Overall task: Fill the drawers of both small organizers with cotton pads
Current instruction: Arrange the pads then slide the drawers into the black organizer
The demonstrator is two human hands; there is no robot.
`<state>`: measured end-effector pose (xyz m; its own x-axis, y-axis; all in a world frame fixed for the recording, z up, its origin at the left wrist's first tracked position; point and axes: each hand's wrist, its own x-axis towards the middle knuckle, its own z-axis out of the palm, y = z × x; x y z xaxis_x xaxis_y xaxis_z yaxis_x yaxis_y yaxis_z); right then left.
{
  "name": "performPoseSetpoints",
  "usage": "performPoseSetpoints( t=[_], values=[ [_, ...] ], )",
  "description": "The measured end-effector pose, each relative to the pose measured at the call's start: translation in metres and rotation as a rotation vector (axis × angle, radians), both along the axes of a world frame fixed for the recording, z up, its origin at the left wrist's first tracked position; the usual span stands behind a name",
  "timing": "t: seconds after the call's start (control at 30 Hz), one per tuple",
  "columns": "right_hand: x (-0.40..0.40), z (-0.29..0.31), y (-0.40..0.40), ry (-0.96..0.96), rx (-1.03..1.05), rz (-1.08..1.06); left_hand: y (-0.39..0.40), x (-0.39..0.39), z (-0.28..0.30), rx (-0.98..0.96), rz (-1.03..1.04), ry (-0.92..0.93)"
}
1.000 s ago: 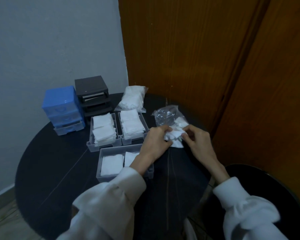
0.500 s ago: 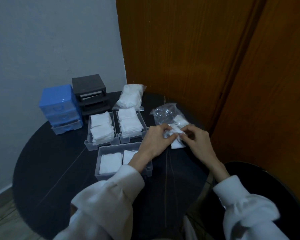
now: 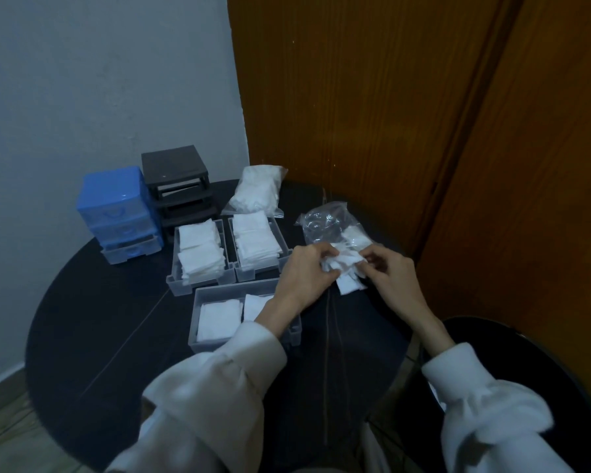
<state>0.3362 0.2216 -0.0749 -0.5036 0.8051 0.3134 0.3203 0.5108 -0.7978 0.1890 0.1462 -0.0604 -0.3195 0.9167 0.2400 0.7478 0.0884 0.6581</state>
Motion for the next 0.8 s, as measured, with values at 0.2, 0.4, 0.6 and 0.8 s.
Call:
performPoseSetpoints(
  t=[0.2,0.4,0.6,0.8],
  values=[
    [0.003,0.003,0.001,-0.029,-0.009,0.008,0.002,0.001,0.001,0.013,0.025,-0.056],
    [0.002,0.004,-0.002,-0.021,-0.006,-0.001,0.003,0.001,-0.001,0.023,0.036,-0.047],
    [0.006,0.007,0.000,0.076,-0.056,-0.057,0.003,0.001,-0.001,-0.010,0.042,-0.017],
    [0.008,0.011,0.001,0.125,-0.016,-0.112,0.001,0.003,0.000,-0.010,0.037,0.017]
  ],
)
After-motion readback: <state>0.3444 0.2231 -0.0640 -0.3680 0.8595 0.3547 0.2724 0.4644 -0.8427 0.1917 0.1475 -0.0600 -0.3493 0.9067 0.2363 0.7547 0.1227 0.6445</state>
